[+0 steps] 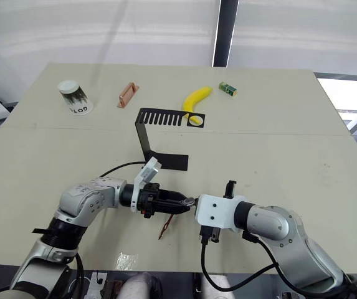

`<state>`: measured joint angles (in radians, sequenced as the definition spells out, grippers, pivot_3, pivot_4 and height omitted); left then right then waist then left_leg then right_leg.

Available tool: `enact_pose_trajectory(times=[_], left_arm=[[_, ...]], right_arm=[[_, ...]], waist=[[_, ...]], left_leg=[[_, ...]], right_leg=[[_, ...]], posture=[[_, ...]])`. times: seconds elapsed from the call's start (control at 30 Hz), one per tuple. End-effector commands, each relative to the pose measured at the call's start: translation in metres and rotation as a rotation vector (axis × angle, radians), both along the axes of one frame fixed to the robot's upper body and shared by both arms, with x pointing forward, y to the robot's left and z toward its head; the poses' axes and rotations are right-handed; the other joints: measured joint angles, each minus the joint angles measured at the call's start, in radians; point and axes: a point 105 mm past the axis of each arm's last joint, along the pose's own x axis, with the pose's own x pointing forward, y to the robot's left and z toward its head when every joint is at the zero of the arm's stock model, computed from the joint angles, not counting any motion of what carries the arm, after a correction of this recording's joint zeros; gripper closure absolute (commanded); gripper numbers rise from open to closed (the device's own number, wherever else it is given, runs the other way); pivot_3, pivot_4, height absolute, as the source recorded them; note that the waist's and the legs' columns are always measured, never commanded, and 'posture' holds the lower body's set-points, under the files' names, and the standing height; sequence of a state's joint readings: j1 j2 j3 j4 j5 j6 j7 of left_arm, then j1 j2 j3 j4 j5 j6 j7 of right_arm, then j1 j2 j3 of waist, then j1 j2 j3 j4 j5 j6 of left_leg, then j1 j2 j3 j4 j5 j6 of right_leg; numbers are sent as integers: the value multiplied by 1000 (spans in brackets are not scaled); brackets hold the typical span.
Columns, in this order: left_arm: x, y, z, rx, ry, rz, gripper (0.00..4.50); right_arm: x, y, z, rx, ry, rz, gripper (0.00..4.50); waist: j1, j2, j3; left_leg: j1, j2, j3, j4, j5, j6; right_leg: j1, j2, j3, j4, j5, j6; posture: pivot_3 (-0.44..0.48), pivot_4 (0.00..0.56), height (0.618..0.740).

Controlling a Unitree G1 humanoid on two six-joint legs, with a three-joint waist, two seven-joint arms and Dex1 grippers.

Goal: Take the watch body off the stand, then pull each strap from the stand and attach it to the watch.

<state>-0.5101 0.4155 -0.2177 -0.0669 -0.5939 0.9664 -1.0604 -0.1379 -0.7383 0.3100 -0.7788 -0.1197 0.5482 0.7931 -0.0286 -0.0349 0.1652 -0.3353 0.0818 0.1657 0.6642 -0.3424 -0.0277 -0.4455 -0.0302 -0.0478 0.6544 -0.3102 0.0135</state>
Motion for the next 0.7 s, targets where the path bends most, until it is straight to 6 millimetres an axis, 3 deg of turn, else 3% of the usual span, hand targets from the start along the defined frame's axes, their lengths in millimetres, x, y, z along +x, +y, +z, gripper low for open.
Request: enact_pose_trajectory(times=[0.03,0.5,0.53,0.57,0.7], left_arm=[[-25,-27,11,-55,-30,-158,2896],[-18,-21,11,-46,-46,-129,2896],[-15,-17,10,-41,-56,-117,2896],[-13,-14,10,-38,-68,-108,2896],[-5,0,12,-47,-141,-85,2896]], right_arm=[[-9,17,14,52,-51,83,4500],[-10,10,15,89,6,33,4500],[-11,6,15,86,21,26,3836],[-13,1,15,78,41,18,3704],[-20,-14,18,45,38,13,1920]], waist=[[0,0,0],[1,0,0],[1,0,0],[1,0,0],[1,0,1]], left_leg=[[0,0,0,0,0,0],[0,0,0,0,0,0],[0,0,0,0,0,0],[0,0,0,0,0,0],[-1,0,0,0,0,0]], right_leg=[[0,0,0,0,0,0],[0,0,0,0,0,0],[0,0,0,0,0,0],[0,0,0,0,0,0],[0,0,-1,-1,0,0]], posture=[[0,150,729],[0,150,729],[0,150,729],[0,150,729],[0,150,729]])
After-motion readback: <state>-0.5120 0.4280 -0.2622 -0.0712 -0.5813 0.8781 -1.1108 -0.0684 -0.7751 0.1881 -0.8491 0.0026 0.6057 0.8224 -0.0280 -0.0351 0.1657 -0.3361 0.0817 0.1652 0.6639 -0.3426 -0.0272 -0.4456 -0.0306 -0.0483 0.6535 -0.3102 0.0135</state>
